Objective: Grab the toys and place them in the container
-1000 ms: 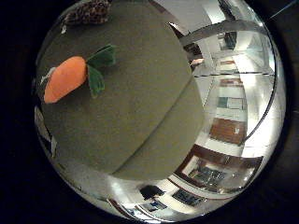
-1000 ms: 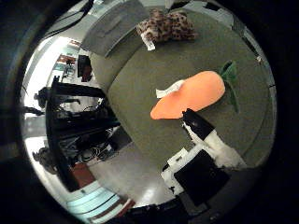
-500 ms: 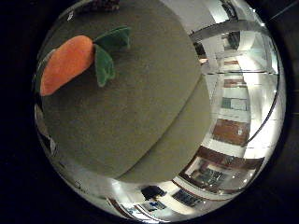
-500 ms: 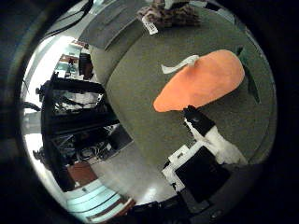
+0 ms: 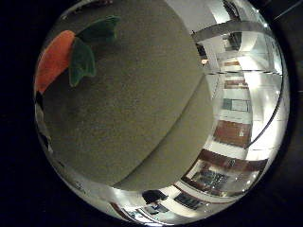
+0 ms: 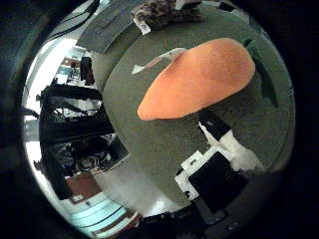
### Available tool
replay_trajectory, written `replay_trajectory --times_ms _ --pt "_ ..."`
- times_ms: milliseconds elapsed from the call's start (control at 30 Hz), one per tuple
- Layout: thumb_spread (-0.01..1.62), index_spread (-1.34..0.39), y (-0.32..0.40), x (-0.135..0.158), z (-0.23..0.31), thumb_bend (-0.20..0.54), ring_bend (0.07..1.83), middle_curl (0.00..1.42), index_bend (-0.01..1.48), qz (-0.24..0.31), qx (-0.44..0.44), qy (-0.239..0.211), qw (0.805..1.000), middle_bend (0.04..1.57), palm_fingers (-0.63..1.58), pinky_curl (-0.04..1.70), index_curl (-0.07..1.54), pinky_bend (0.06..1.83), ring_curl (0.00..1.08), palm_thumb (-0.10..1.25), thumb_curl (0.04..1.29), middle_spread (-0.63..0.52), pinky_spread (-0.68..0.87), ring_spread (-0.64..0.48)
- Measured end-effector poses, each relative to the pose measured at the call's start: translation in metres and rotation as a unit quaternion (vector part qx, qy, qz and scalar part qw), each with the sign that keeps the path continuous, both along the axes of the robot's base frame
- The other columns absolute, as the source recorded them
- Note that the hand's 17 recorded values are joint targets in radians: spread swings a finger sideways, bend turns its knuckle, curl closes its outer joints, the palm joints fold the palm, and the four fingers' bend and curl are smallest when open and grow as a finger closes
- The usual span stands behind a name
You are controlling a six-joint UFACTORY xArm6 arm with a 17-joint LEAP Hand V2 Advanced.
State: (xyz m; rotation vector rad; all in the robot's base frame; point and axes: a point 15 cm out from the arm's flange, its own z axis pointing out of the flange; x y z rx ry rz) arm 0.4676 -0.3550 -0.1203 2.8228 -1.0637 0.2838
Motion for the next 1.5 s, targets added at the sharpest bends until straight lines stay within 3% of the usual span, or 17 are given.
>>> replay_trajectory --times_ms 333,967,1167,1300,1367,1400,1500 --pt "0.94 -0.5 0.002 0.003 -0.003 -0.026 0.29 0.31 0.2 0.017 -0.005 0.004 1.0 0.19 0.27 0.02 0.33 0.55 0.24 0.87 0.51 -0.05 0.29 0.03" --pt "0.92 -0.55 0.028 -0.002 -0.025 -0.025 0.19 0.27 0.4 0.039 -0.006 0.026 0.999 0.18 0.41 0.0 0.4 0.43 0.21 0.86 0.53 -0.05 0.32 0.03" --pt "0.89 -0.54 0.026 -0.007 -0.028 -0.026 0.27 0.32 0.42 0.039 -0.014 0.033 0.999 0.3 0.69 -0.02 0.41 0.32 0.22 0.87 0.53 -0.12 0.3 -0.08" --pt "0.86 -0.5 0.022 -0.011 -0.028 -0.026 0.3 0.39 0.47 0.04 -0.016 0.036 0.998 0.49 0.92 -0.02 0.46 0.24 0.22 0.89 0.54 -0.21 0.2 -0.23" --pt "0.85 -0.47 0.018 -0.013 -0.025 -0.024 0.42 0.44 0.46 0.037 -0.017 0.035 0.999 0.61 1.1 -0.02 0.47 0.2 0.24 0.9 0.54 -0.24 0.1 -0.31" --pt "0.86 -0.45 0.015 -0.013 -0.023 -0.023 0.52 0.48 0.43 0.034 -0.018 0.033 0.999 0.68 1.24 0.0 0.49 0.3 0.29 0.9 0.54 -0.25 -0.01 -0.34" --pt "0.91 -0.41 0.01 -0.012 -0.017 -0.013 0.75 0.55 0.51 0.031 -0.022 0.03 0.999 0.8 1.33 0.07 0.55 0.66 0.4 0.95 0.52 -0.23 -0.31 -0.35"
